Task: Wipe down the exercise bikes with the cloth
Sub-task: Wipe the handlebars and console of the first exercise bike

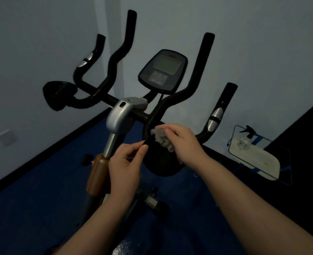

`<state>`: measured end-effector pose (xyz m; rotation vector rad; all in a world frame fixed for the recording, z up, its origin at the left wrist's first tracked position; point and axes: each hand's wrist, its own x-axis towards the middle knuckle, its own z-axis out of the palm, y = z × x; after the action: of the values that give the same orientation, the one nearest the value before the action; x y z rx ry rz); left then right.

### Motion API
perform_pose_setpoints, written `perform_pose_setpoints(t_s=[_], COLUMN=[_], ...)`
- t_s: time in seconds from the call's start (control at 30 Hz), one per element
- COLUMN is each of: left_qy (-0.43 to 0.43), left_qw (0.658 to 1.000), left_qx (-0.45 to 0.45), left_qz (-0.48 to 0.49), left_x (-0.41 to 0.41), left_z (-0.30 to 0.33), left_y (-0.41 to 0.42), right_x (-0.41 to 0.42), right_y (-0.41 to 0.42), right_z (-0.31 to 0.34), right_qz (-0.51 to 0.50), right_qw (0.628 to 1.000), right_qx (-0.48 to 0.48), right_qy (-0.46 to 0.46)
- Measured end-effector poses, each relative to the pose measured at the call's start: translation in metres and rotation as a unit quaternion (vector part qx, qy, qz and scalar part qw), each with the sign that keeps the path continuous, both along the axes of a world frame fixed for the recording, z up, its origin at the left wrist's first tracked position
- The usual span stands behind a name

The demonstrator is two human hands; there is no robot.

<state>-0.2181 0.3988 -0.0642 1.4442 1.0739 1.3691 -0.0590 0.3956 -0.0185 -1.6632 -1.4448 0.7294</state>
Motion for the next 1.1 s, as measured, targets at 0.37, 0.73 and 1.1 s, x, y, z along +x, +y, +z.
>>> perform_pose_setpoints(t_s=[0.37, 0.73, 1.1], left_qy=[0.002, 0.054, 0.049], left_qw=[0.995, 0.993, 0.998], left_qx=[-0.056, 0.01, 0.017], left_qz=[0.08, 0.101, 0.041], left_x=[0.01, 0.023, 0.037], left_z=[-0.005, -0.005, -0.01], left_y=[-0.013, -0.014, -0.011], right_x=[-0.008, -0.011, -0.025], right_y=[0.038, 0.011, -0.045], right_z=[0.018, -0.002, -0.011], right_qz=[0.278, 0.01, -0.14], right_qw=[0.932, 0.962, 0.973], right_qx=[0.007, -0.009, -0.003], right_qy=[-0.232, -0.273, -0.181])
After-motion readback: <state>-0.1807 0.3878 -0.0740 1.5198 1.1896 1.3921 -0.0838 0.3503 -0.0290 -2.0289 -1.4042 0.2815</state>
